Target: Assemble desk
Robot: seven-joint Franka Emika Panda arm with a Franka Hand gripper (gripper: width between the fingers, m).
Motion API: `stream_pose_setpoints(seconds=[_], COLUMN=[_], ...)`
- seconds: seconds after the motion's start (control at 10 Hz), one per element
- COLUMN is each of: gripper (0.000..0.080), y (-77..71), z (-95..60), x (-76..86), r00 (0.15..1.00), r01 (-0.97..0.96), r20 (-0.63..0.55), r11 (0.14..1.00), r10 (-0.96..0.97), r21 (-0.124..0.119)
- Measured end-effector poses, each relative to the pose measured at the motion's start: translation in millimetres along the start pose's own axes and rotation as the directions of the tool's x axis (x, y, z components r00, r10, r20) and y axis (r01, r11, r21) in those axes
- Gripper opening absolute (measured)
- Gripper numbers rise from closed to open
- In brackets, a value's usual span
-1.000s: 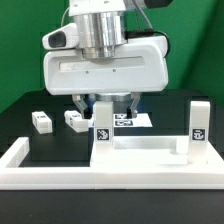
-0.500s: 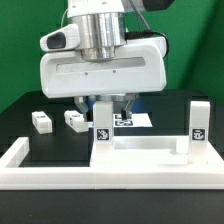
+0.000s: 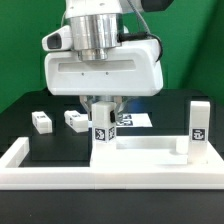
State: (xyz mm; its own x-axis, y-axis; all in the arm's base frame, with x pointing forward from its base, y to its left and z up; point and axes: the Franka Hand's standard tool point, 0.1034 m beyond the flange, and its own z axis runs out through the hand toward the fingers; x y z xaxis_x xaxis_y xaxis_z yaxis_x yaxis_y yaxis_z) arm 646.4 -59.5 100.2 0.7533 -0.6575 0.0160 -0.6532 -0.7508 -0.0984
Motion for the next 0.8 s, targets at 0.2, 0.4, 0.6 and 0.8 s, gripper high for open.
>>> stream_pose_setpoints(seconds=[0.2, 0.4, 0.6, 0.8], gripper=[0.0298, 0.0297, 0.0298, 0.0298], y=[-1.4, 2.5, 2.6, -2.1], z=[0.4, 0.3, 0.4, 0.8], x=[-1.4, 1.8, 0.6, -2.9], r00=[0.965, 0.841, 0.664, 0.534], r01=[-0.262, -0.541, -0.748, -0.845], r20=[0.007, 0.029, 0.077, 0.099], r11=[0.965, 0.838, 0.656, 0.527], r10=[0.262, 0.540, 0.744, 0.840], r21=[0.006, 0.071, 0.102, 0.087])
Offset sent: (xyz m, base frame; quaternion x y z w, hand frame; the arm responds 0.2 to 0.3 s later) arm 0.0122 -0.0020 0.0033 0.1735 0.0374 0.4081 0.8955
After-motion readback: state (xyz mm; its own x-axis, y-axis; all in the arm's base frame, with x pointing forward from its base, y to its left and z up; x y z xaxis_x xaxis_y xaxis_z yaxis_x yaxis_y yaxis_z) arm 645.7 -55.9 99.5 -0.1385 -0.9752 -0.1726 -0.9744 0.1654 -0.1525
